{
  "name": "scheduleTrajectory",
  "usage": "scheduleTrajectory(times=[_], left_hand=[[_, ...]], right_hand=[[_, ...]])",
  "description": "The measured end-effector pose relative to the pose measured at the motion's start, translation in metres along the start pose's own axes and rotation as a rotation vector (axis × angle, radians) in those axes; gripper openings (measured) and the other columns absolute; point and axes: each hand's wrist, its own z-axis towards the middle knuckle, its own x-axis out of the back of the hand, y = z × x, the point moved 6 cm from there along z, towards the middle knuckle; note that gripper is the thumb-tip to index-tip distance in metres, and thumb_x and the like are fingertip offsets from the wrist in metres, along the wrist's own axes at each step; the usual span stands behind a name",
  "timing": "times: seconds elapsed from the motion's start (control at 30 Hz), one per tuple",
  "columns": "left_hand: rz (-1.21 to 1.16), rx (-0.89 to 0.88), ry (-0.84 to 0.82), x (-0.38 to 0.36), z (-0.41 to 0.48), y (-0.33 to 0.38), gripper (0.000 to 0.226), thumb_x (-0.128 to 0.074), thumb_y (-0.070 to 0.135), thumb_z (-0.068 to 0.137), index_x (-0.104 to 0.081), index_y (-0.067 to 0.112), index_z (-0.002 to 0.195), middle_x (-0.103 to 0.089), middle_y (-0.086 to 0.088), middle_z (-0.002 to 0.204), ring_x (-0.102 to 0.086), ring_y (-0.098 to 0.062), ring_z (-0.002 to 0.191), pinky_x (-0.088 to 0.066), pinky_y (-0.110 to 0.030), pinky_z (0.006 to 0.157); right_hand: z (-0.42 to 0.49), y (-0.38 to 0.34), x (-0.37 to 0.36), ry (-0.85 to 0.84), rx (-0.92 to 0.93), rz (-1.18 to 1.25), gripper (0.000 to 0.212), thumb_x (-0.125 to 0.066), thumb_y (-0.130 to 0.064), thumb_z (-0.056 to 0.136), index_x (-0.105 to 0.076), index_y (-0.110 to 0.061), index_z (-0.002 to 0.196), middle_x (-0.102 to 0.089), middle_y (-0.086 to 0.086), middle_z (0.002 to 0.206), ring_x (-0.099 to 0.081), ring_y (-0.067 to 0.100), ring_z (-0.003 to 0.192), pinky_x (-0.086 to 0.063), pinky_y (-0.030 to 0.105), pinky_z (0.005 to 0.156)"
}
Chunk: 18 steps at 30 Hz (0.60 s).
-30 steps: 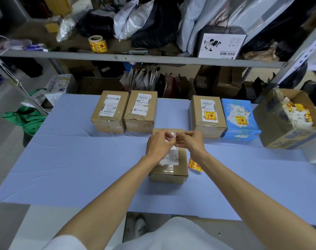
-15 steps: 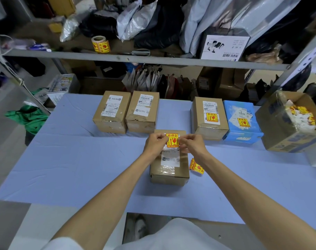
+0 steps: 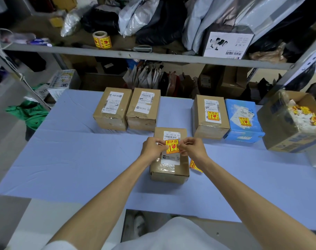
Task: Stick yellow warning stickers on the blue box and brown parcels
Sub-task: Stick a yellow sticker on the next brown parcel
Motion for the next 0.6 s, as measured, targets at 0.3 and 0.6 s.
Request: scheduleTrajectory(times=[0.3,0.6], left_hand=[[0.214,-0.063,-0.046,0.001,-0.008,-0.004,0.06,-0.078,0.019,0.076,-0.044,0.017,0.124,-0.053,-0.003,0.118,-0.053,-0.019,0.099,-0.043,-0.027,0.073],[0.25,-0.016,-0.006,-0.006,-0.006,-0.017,0.039,-0.071,0.021,0.08,-0.043,0.017,0.107,-0.049,0.003,0.103,-0.052,-0.016,0.091,-0.044,-0.026,0.07]], right_hand=[[-0.016,0.019,-0.005,0.081,0.054,-0.105,0.023,-0.074,-0.002,0.078,-0.062,-0.01,0.096,-0.07,0.013,0.08,-0.068,0.027,0.065,-0.058,0.034,0.056],[-0.012,0.025,-0.007,0.128,0.029,-0.2,0.032,-0.075,-0.006,0.077,-0.054,-0.014,0.1,-0.067,0.013,0.104,-0.068,0.028,0.085,-0.058,0.048,0.078]])
